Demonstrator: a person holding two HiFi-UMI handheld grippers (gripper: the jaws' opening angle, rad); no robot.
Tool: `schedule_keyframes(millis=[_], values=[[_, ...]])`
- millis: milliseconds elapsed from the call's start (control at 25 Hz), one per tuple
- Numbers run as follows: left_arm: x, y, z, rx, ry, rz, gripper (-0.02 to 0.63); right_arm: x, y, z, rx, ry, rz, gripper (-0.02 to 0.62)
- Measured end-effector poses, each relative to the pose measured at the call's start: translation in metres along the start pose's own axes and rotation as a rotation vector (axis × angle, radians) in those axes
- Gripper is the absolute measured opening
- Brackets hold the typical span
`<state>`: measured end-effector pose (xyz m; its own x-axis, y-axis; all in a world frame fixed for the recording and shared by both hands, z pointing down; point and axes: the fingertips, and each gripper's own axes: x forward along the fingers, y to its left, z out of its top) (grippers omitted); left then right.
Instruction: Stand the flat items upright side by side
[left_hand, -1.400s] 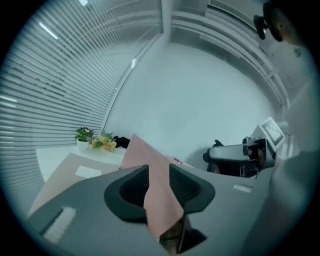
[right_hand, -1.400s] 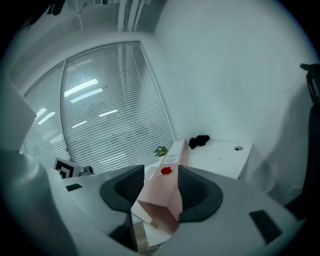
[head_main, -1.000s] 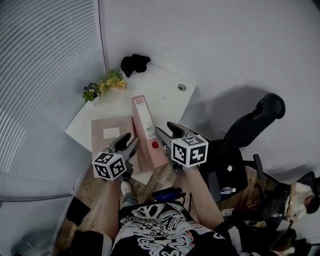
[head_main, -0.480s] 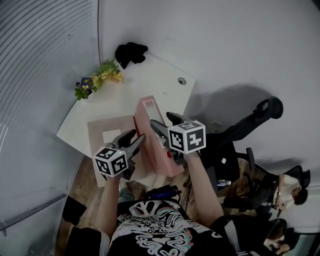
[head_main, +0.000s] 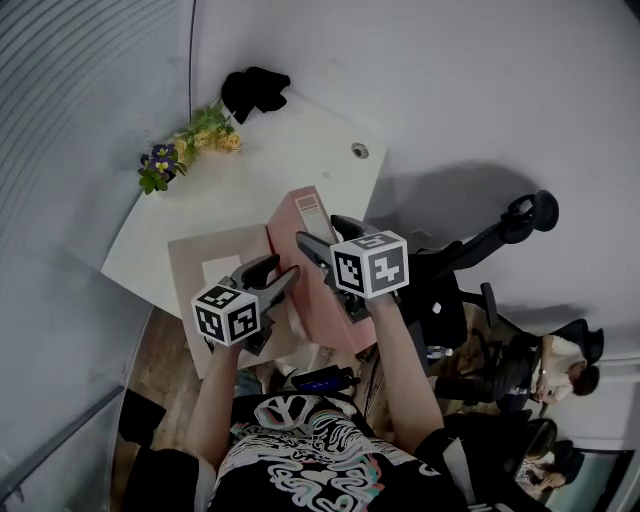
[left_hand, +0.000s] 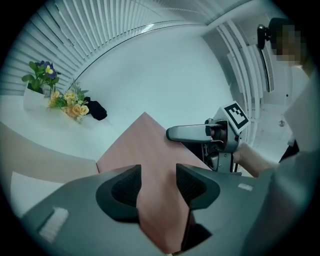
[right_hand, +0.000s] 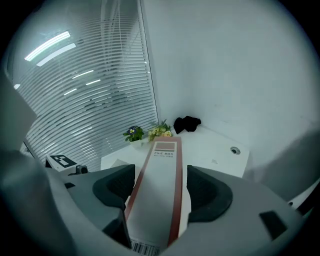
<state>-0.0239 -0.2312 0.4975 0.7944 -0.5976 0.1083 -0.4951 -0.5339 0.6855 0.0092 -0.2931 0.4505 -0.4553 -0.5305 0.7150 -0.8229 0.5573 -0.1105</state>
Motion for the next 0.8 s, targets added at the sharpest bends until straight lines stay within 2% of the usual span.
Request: schedule_keyframes(millis=[120, 440, 800], values=[[0.005, -0.001, -0.002, -0.013, 0.012, -0.024, 0.215, 0.005, 0.001, -0.004, 0.005, 0.037, 0.010, 0.344], [0.014, 0.000, -0.002, -0.027, 0.030, -0.063, 0.213, 0.017, 0.006, -0.008, 0.011, 0.107, 0.026, 0.333], [0.016, 0.003, -0.004, -0.044, 0.036, -0.076, 0.207, 0.018, 0.003, -0.008, 0.032, 0.093, 0.010, 0.324]])
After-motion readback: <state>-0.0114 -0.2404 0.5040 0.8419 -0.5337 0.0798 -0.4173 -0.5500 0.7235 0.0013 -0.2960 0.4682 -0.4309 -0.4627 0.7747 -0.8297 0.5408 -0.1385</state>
